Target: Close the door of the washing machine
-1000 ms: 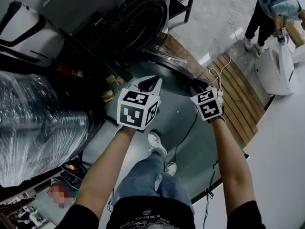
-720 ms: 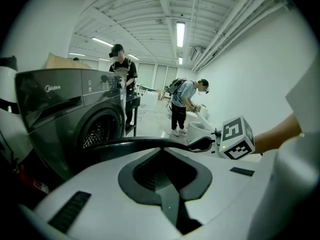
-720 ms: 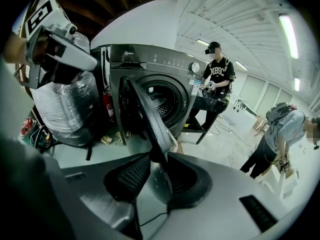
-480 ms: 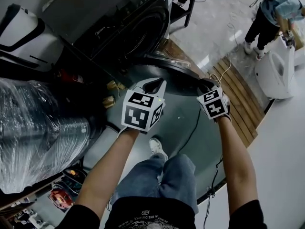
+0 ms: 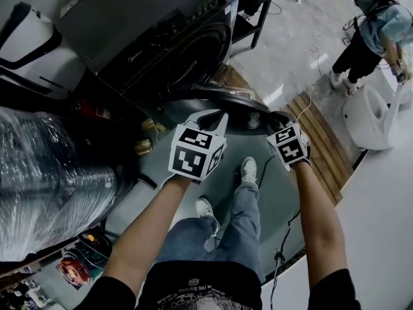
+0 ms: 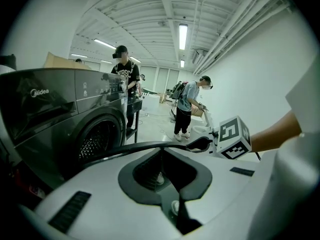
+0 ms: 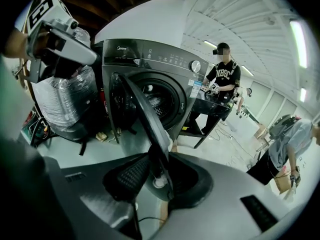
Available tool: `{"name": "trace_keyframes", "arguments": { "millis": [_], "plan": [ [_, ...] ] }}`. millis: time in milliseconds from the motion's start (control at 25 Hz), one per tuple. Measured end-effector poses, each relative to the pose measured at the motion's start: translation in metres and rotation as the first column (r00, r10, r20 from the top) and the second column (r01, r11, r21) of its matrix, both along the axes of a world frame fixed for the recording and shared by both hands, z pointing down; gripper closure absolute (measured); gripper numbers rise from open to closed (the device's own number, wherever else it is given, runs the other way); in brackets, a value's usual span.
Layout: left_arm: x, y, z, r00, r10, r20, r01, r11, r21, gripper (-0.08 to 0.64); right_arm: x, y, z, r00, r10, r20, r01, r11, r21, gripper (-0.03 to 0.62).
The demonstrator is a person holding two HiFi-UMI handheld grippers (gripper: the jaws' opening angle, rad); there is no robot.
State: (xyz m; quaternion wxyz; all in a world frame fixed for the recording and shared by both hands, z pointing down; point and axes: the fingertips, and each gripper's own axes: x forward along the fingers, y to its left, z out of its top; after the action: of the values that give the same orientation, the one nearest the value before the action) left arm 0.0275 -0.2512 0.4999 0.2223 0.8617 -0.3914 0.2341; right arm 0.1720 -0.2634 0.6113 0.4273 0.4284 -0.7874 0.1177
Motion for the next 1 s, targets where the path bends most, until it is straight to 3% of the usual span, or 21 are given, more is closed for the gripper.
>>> {"name": "trace_keyframes", "arguments": {
  "millis": [360,1000],
  "plan": [
    [0.021,-0.045,0.001,0.998,-0.068,0.0,0.068,0.998,-0.009,0.523,0.005,-0.056,-0.001,0.992,-0.128,-0.013,0.128,0.992,-0.002,0.474],
    [0.029,-0.102,0.006,0.982,-0.189,0.003,0.189,0.982,-0.024,0.523,-0.003,-0.133,0.002,0.951,-0.308,-0.04,0.308,0.951,0.0,0.469]
  ]
}}
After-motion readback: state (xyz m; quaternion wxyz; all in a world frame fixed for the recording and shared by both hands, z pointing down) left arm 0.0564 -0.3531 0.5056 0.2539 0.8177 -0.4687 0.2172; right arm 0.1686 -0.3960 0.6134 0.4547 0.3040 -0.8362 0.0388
